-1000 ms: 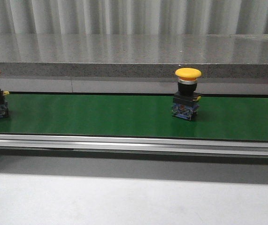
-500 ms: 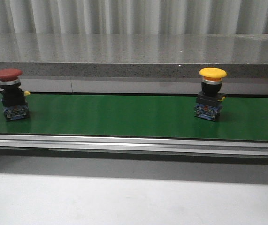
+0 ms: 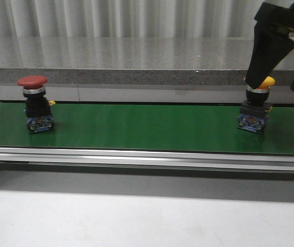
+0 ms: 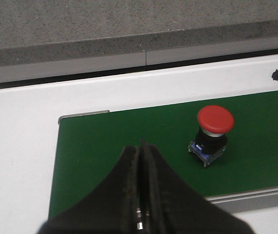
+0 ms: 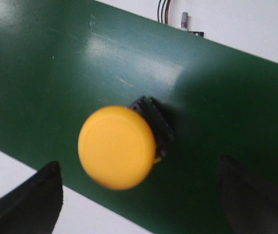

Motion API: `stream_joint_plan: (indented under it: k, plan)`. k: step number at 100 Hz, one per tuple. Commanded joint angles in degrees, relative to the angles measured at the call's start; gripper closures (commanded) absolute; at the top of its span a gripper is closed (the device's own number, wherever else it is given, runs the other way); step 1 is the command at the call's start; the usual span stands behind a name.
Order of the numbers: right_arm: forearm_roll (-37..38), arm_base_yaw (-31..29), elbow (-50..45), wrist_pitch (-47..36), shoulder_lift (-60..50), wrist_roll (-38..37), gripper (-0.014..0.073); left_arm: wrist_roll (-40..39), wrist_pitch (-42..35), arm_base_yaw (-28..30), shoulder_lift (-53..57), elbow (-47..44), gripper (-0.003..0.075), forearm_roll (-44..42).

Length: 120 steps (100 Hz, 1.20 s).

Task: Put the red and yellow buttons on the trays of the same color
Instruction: 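Lower the right gripper onto the yellow button and grasp it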

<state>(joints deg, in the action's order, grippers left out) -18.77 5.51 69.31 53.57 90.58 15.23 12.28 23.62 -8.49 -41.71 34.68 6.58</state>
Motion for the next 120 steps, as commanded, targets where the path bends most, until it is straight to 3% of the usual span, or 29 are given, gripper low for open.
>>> stream_joint_plan:
  k: [1, 11, 31, 39, 65, 90, 106, 120]
  plan:
    - [-1.5, 0.0, 2.1, -3.1, -0.5, 2.4, -0.0042, 0.1, -4.4, -0.5, 0.3, 1.4, 0.0741, 0.9]
    - [-1.4, 0.0, 2.1, -4.8, 0.2, 3.8, 0.0012, 0.1, -4.3, -0.5, 0.3, 1.4, 0.0741, 0.9]
    - [-1.1, -0.1, 2.1, -5.9, 0.2, 4.9, 0.0434, 0.1, -4.3, -0.5, 0.3, 1.4, 0.0741, 0.9]
    - [-0.4, -0.1, 2.1, -6.1, 0.1, 4.9, 0.0507, 0.1, -4.2, -0.5, 0.0, 1.4, 0.0741, 0.9]
    - [4.0, -0.1, 1.0, -7.3, -4.8, 0.7, 0.0514, 0.1, -4.2, -0.5, 0.0, 1.4, 0.0741, 0.9]
    - [17.6, -1.7, -2.7, -8.0, -14.1, -14.5, 0.0514, 0.1, -4.2, -0.5, 0.0, 1.4, 0.0741, 0.9]
    - [22.7, -6.6, -5.4, -7.9, -20.6, -22.2, 0.0514, 0.1, -4.2, -0.5, 0.0, 1.4, 0.0741, 0.9]
    - [23.7, -14.5, -6.4, -6.4, -25.2, -23.9, 0.0514, 0.1, -4.2, -0.5, 0.0, 1.4, 0.0741, 0.9]
